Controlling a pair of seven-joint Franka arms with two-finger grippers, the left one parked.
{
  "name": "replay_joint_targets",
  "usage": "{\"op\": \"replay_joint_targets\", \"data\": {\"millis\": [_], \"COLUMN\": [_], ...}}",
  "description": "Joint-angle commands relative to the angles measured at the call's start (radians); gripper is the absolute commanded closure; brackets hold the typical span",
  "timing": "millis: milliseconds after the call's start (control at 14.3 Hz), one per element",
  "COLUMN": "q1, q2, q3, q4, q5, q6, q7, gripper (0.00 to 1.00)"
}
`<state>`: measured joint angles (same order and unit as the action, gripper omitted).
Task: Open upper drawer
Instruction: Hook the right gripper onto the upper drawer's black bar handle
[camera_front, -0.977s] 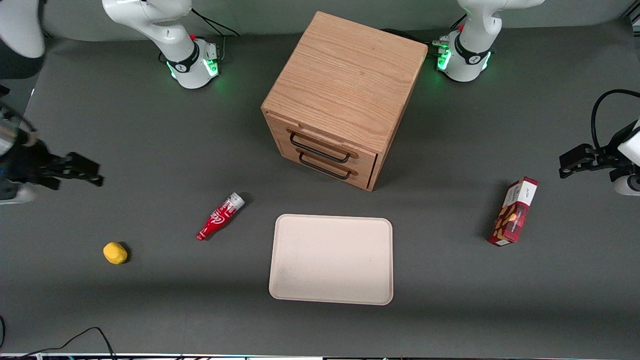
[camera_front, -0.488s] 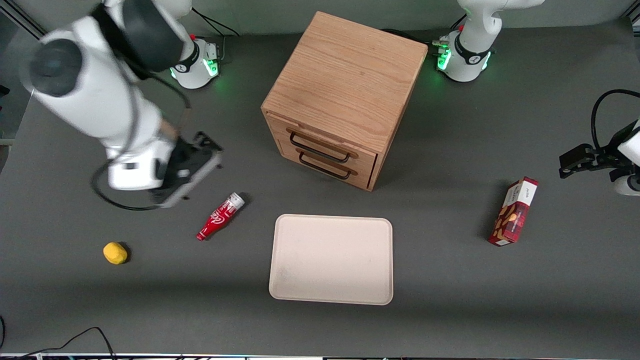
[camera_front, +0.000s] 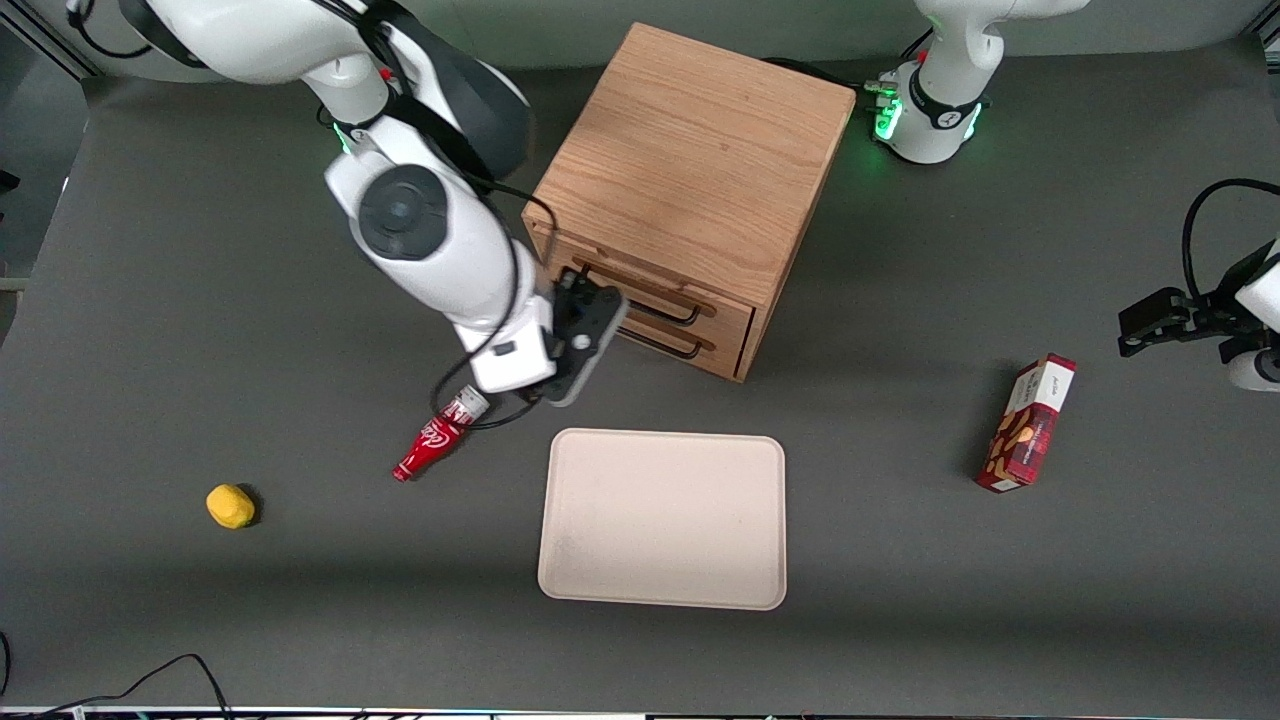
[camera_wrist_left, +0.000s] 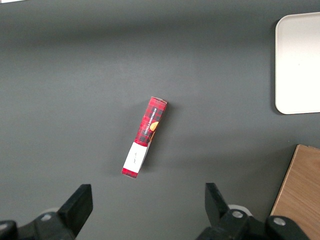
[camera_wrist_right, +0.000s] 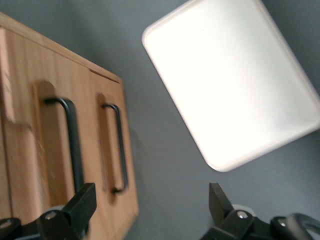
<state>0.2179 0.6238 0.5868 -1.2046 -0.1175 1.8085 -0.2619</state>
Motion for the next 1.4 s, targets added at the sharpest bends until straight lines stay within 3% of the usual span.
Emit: {"op": "replay_joint_targets", "data": {"millis": [0, 488, 977, 1186, 1326], "q1": [0.006, -0.009, -0.068, -0.069, -0.069], "q2": [0.039, 0.042, 0.040, 0.040, 0.050], "q3": [0.045, 0.067, 0.111, 0.091, 0.070], "q4": [0.024, -0.110, -0.164, -0.158, -0.154], "q5": [-0.008, 0.009, 0.033, 0.013, -0.056], "q6": [0.034, 0.147, 0.150, 0.152, 0.199], "q7": [0.070, 0.073, 0.037, -0.023, -0.048], "gripper": [0.00, 0.00, 0.00, 0.00, 0.00]}}
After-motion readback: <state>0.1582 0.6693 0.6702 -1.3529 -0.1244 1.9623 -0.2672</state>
